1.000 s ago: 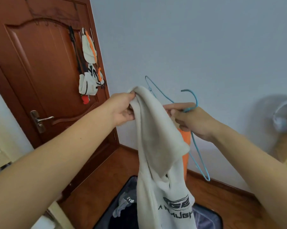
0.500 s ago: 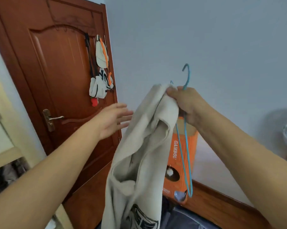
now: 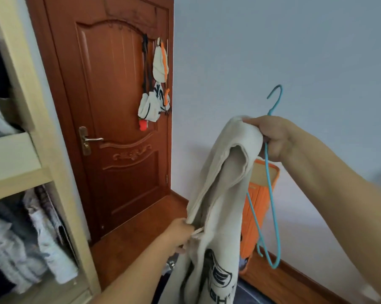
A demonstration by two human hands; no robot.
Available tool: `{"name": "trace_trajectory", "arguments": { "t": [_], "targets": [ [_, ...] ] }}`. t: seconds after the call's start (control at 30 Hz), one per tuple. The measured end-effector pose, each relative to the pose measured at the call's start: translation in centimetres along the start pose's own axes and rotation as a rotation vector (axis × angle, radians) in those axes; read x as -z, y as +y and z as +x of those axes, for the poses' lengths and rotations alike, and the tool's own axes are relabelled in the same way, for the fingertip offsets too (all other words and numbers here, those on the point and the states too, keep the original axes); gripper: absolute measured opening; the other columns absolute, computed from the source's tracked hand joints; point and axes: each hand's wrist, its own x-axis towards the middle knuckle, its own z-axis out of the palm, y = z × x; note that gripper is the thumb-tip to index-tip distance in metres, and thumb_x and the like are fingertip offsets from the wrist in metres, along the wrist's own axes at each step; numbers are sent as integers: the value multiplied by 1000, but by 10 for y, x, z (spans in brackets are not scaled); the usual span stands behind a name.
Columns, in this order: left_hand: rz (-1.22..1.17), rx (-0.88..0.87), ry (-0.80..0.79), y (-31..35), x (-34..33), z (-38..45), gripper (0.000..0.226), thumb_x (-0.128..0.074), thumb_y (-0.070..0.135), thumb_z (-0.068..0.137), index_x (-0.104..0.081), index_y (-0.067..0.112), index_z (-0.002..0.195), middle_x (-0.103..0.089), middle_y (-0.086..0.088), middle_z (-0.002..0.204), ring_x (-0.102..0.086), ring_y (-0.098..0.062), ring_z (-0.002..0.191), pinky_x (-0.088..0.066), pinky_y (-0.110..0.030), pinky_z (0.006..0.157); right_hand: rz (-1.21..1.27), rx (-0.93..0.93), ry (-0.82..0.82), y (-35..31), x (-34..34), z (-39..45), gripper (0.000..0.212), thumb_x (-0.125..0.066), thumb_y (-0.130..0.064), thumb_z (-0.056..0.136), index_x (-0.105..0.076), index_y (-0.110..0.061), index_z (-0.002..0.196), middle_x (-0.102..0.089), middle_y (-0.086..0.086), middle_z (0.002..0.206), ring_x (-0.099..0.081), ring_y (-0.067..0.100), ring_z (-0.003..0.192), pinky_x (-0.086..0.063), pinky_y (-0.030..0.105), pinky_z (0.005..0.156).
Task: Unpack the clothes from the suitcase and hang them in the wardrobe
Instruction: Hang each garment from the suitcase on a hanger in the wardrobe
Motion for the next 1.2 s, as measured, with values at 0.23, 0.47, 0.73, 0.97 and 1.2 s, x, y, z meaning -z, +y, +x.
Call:
{"name": "trace_trajectory", "arguments": {
  "t": [0.23, 0.47, 0.73, 0.97, 1.2],
  "targets": [
    [-718, 47, -127, 39, 12, -15, 30, -42, 0, 104, -60, -2, 127, -75, -23, 98, -75, -32, 81, -60, -45, 67, -9, -43, 260, 3, 79, 0, 13, -68, -21, 92, -69, -16, 104, -70, 2, 72, -66, 16, 52, -57, 29, 48],
    [-738, -278, -462, 90, 15, -66, 59, -58, 4, 97, -40, 26, 148, -59, -18, 142, -55, -37, 133, -45, -51, 109, -158, -175, 446, 73, 129, 27, 14, -57, -9, 94, -54, -15, 82, -52, 6, 70, -47, 18, 60, -40, 28, 59],
    [-598, -300, -215, 114, 18, -81, 47, -43, -8, 100, -56, 17, 137, -71, -19, 121, -71, -30, 101, -58, -40, 83, -798, -309, 421, 182, 178, 48, 21, -53, -15, 100, -52, 5, 95, -55, 18, 64, -48, 22, 44, -38, 24, 41],
    [67, -159, -8, 96, 40, -43, 86, -43, -20, 87, -40, 37, 152, -40, -22, 149, -55, -32, 121, -49, -48, 105, -583, 19, -18, 210, 155, 15, 21, -69, -13, 93, -70, -9, 114, -62, 15, 84, -30, 14, 45, -26, 22, 39],
    [-138, -240, -88, 80, 75, -41, 102, -49, -16, 96, -5, 53, 157, -67, -20, 102, -60, -24, 89, -55, -36, 82, -333, 63, -337, 220, 145, -46, 31, -68, -32, 86, -70, -4, 100, -71, 17, 82, -23, 13, 46, -15, 25, 45]
  ]
}}
